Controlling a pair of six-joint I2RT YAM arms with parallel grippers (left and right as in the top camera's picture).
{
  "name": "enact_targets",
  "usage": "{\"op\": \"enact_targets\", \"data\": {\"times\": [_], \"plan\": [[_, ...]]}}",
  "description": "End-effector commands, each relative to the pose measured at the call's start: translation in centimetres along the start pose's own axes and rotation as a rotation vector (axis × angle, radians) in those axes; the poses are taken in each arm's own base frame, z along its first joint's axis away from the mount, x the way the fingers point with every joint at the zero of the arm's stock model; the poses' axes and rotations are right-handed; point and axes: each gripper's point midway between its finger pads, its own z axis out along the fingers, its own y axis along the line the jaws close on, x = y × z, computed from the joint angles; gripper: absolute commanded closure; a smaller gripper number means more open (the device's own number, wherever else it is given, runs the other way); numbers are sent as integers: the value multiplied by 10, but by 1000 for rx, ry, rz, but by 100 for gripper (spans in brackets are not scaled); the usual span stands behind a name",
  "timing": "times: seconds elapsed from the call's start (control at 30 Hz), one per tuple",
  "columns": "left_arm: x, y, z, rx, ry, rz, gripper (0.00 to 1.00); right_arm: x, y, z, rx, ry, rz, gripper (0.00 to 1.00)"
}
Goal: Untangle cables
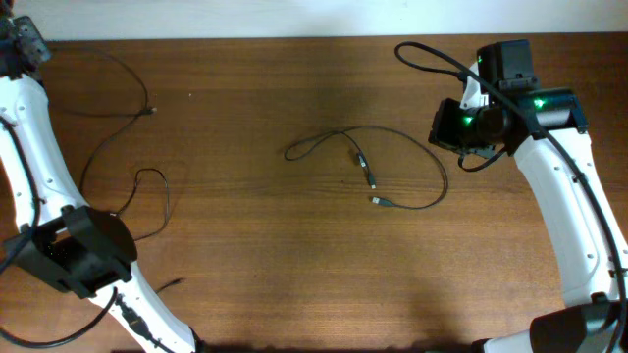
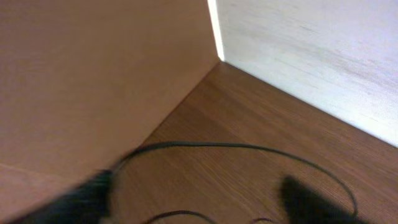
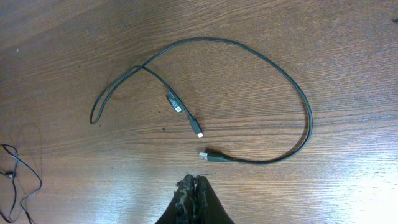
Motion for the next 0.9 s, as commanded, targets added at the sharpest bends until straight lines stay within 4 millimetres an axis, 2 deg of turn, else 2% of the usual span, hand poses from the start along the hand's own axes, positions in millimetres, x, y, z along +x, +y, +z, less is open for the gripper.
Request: {"op": "enact_targets", "data": {"times": [0.0,0.03,0.1,0.13,0.17,0.2,0.27,0.3,0.33,0.37,0.4,0.5,0.53,0.63,0.7,0.77,0.8,0.87], "plan": [[6,14,-1,-37,26,-3,1,0,-1,2,13,3,-7,96],[11,14,-1,-37,49,6,1,0,-1,2,13,4,-7,96],[41,13,-5,-30,169,48,0,1,-1,2,15,8,-6,96],[58,9,-8,-3,236,68,13,2,-1,2,16,10,-6,96],[66,6,-10,21,269,74,16,2,-1,2,15,10,-6,96],[83,3,-15,42,343,51,17,2,-1,2,16,12,-5,96],[104,-1,-22,63,432,37,37,4,-2,2,19,20,-3,96],[109,-8,-25,109,455,32,40,5,-3,2,21,24,-2,96],[109,-22,-28,191,460,14,36,6,-3,2,22,26,-2,96],[107,-39,-32,292,456,10,25,6,-3,2,22,26,-2,96],[105,-58,-38,408,446,36,22,6,-3,2,22,26,-1,96],[100,-107,-63,643,414,108,21,6,-4,2,25,25,-1,96],[103,-132,-78,710,422,136,21,5,-4,2,27,24,-1,96],[115,-192,-115,812,422,253,21,3,-12,2,53,20,12,94],[132,-241,-144,882,408,391,21,3,-26,0,77,32,45,90],[153,-279,-162,921,408,509,21,3,-48,-4,138,37,86,87],[166,-297,-169,951,409,570,20,4,-58,-6,168,41,103,86],[202,-334,-182,1021,420,722,14,5,-74,-11,194,55,101,77]]}}
